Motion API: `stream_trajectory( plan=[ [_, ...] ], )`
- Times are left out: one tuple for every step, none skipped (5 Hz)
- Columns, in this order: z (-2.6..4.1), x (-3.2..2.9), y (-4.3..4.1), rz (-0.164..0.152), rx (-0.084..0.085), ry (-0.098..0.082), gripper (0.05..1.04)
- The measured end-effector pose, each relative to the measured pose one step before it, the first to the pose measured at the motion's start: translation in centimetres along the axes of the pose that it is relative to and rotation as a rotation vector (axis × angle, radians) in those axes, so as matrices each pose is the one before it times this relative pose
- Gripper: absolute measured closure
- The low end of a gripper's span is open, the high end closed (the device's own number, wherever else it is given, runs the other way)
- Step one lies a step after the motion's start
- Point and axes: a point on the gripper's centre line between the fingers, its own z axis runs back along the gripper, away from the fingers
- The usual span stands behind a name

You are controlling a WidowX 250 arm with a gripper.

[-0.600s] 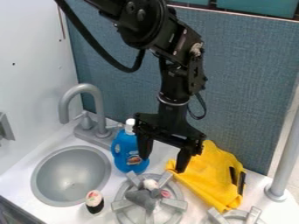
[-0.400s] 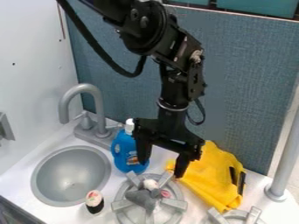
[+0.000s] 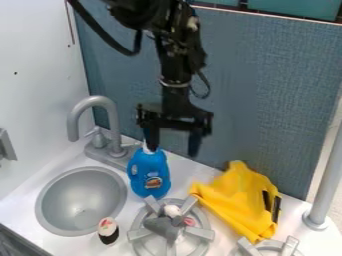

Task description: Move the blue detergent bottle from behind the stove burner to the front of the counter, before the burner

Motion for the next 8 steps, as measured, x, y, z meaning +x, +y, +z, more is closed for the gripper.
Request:
stream_trajectory(
  plan=[
    [-0.237, 1.628, 1.488, 0.0475, 0.0396, -0.0096, 0.081],
    [-0.376, 1.825, 1.395, 0.0275, 0.0406, -0.0092, 0.081],
    [-0.406, 0.781, 1.068, 0.0104, 0.0088, -0.0081, 0.081],
    [-0.822, 0.819, 0.825, 0.0173, 0.0096, 0.0082, 0.081],
    [-1.159, 0.630, 0.345, 0.0171, 0.0146, 0.0191, 0.081],
    [-0.863, 0.671, -0.286, 0.0028, 0.0026, 0.0040, 0.081],
    [-1.127, 0.316, -0.251, 0.0031, 0.0137, 0.0324, 0.081],
    [-0.611, 0.613, -0.129, 0.0066, 0.0161, 0.0112, 0.081]
  ],
)
